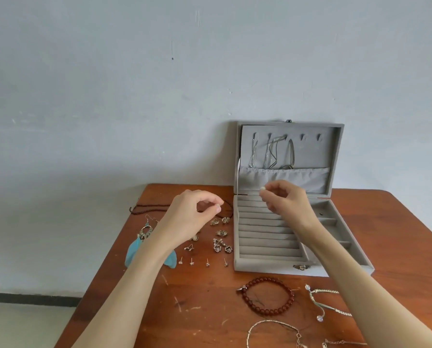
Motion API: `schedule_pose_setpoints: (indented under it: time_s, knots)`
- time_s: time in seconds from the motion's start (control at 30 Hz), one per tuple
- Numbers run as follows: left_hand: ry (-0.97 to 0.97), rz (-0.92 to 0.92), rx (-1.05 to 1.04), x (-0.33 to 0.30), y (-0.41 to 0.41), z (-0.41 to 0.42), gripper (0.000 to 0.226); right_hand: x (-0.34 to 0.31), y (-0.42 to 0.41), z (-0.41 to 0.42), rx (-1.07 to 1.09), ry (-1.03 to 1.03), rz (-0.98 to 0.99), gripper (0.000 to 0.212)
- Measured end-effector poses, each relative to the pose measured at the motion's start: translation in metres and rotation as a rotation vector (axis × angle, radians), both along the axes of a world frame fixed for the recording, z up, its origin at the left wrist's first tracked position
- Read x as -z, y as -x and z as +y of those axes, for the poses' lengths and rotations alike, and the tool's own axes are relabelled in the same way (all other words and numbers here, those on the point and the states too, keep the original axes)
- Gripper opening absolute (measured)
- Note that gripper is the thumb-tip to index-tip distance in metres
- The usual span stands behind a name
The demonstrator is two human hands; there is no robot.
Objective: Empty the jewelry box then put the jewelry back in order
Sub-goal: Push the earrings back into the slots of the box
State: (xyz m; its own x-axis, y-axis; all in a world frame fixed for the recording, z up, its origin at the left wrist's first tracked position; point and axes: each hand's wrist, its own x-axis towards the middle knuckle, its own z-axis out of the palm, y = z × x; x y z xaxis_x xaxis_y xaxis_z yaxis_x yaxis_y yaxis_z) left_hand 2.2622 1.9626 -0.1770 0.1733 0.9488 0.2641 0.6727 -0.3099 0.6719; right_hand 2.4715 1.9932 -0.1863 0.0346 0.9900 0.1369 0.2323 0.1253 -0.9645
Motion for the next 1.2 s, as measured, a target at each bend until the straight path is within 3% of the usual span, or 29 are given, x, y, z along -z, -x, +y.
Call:
schedule_pose_setpoints:
  time_s: [0.17, 0.37, 0.53, 0.93, 1.2]
  knots:
    - [-0.091, 0.055, 0.015, -0.007, -0.036, 0.025, 0.017, 0.003, -0.008, 0.013, -0.016, 0.024, -0.090, 0.004]
    - [-0.312, 0.464, -0.051, 0.014, -0.065, 0.048, 0.019, 0.008, -0.014, 0.022, -0.005, -0.058, -0.341, 0.009]
    - [-0.371, 0.540, -0.095, 0.027, -0.073, 0.048, 0.022, 0.007, -0.015, 0.024, -0.056, -0.092, -0.527, 0.004]
    - [-0.270, 0.366, -0.096, 0.036, -0.085, 0.051, 0.017, 0.006, -0.016, 0.022, -0.108, -0.107, -0.657, 0.013]
    - [-0.280, 0.288, -0.089, 0.038, -0.086, 0.052, 0.015, 0.003, -0.019, 0.022, -0.136, -0.049, -0.583, 0.016]
